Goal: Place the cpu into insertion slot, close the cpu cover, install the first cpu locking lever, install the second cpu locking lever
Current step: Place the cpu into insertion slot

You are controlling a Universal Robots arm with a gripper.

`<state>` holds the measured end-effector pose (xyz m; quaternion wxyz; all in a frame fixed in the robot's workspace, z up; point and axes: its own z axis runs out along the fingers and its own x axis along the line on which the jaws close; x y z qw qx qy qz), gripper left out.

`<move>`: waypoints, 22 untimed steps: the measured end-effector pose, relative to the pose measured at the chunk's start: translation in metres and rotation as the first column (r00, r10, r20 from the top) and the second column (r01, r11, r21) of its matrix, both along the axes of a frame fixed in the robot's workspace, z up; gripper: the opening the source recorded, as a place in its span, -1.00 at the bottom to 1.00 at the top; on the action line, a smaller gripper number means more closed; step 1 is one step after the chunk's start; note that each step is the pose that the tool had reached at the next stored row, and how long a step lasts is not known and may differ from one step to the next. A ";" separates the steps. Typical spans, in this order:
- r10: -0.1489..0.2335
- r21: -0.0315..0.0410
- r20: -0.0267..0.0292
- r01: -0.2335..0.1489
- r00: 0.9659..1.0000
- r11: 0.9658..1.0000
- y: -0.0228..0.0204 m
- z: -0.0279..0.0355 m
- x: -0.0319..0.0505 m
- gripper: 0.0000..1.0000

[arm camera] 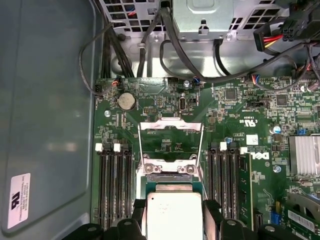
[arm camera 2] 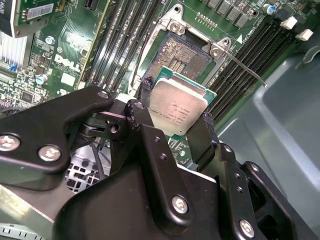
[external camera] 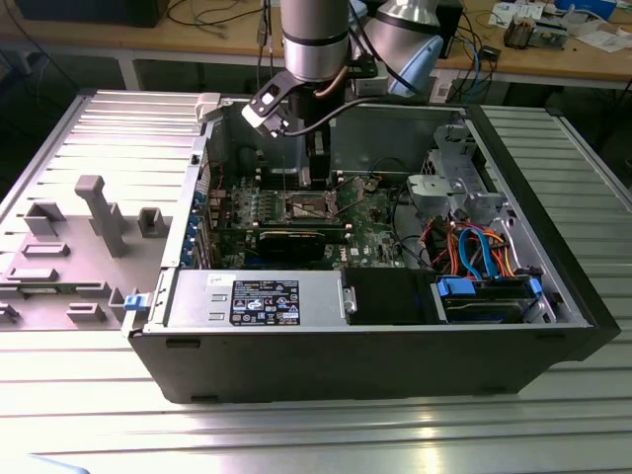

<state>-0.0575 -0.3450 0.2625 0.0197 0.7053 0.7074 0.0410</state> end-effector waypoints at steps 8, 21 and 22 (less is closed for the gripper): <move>0.000 0.000 0.000 0.000 1.000 1.000 0.0000 -0.0068 0.0000 0.08; 0.000 0.002 0.000 0.000 1.000 1.000 0.0000 -0.0192 0.0000 0.08; 0.000 0.002 0.000 0.000 1.000 1.000 0.0000 -0.0216 0.0000 0.08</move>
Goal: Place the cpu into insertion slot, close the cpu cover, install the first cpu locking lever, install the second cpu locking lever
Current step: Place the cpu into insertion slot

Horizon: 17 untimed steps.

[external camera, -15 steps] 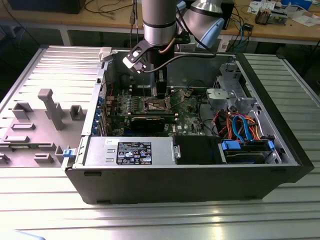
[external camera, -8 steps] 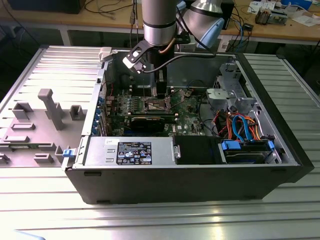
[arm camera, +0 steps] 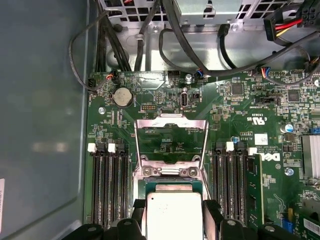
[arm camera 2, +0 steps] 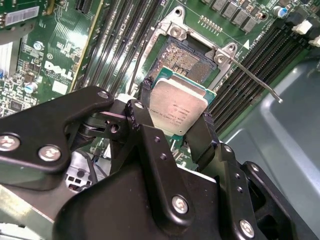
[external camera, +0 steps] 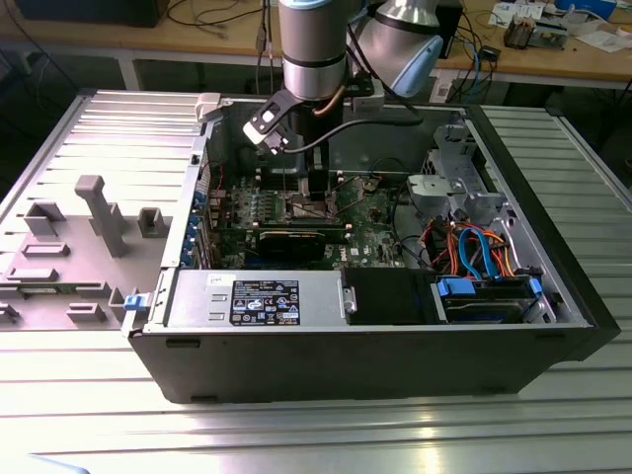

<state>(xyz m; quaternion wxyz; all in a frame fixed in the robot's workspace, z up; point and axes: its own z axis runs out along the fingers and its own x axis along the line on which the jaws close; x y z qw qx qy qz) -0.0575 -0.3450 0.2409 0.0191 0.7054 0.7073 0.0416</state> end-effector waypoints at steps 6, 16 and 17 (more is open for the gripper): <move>0.000 0.000 0.000 0.000 1.000 1.000 0.0000 -0.0068 0.0000 0.08; 0.000 0.000 0.000 0.000 1.000 1.000 0.0000 -0.0094 0.0000 0.08; 0.000 0.000 0.000 0.000 1.000 1.000 0.0000 -0.0097 0.0000 0.08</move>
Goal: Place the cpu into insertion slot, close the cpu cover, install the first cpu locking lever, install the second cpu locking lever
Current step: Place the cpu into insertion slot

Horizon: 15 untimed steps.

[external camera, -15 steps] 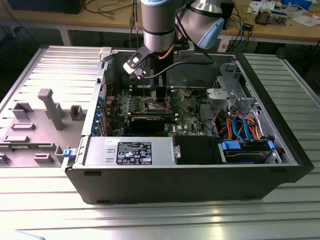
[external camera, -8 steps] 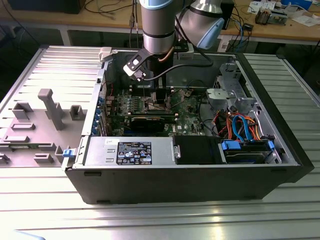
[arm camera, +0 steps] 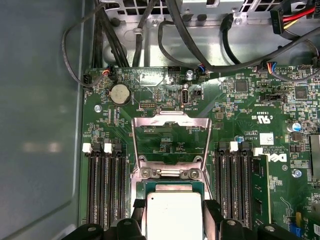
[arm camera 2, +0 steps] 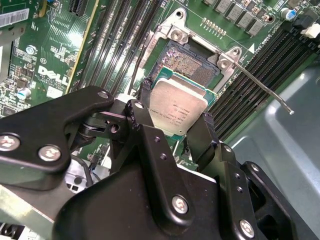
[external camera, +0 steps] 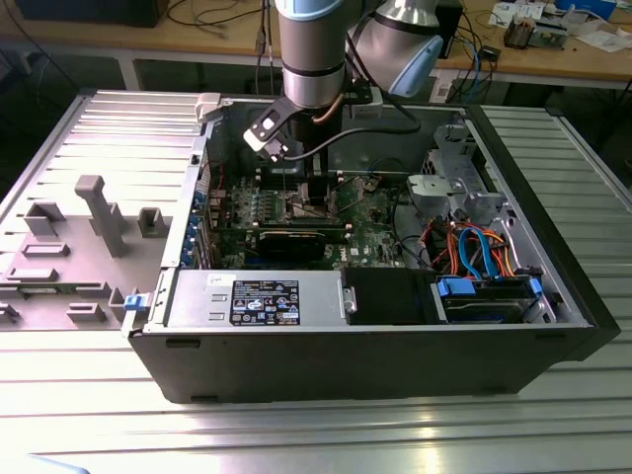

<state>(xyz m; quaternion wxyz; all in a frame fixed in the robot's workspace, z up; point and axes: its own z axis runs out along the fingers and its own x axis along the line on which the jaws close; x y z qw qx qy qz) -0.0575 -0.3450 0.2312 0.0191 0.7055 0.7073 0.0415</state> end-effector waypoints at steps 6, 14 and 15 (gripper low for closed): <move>0.000 0.000 0.000 0.000 1.000 1.000 0.0000 -0.0020 0.0000 0.08; 0.000 0.000 0.000 0.000 1.000 1.000 0.0000 -0.0031 0.0000 0.08; 0.000 0.000 0.000 0.000 1.000 1.000 0.0000 -0.0031 0.0000 0.08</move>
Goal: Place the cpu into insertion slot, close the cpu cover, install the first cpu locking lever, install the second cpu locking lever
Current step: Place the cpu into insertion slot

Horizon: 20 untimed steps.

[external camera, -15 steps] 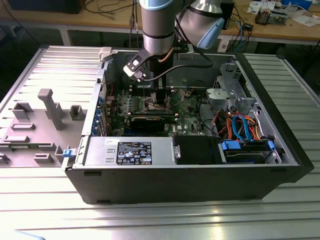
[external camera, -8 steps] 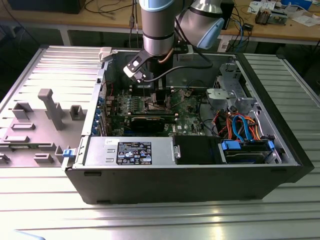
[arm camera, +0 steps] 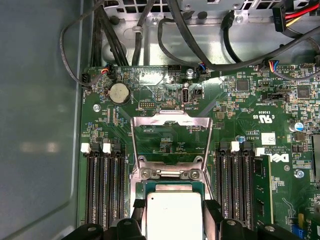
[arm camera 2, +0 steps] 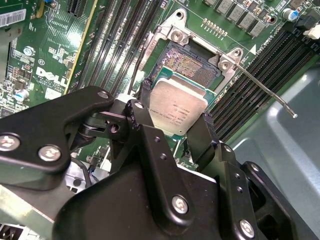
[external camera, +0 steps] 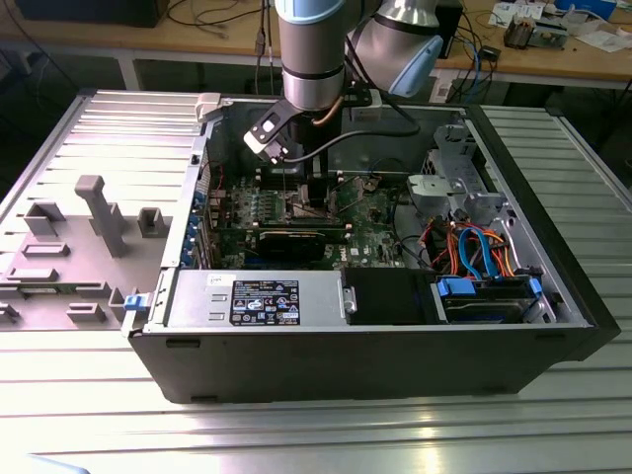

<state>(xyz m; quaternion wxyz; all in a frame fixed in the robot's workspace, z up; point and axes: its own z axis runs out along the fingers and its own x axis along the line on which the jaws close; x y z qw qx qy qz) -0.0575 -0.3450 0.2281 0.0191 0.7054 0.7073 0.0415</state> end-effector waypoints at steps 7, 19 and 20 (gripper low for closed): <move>0.000 0.000 0.000 0.000 1.000 1.000 0.0000 -0.0041 -0.0007 0.08; 0.000 0.009 0.000 0.000 1.000 1.000 0.0012 -0.0124 -0.0102 0.08; 0.000 0.009 0.000 0.000 1.000 1.000 0.0014 -0.0132 -0.0102 0.08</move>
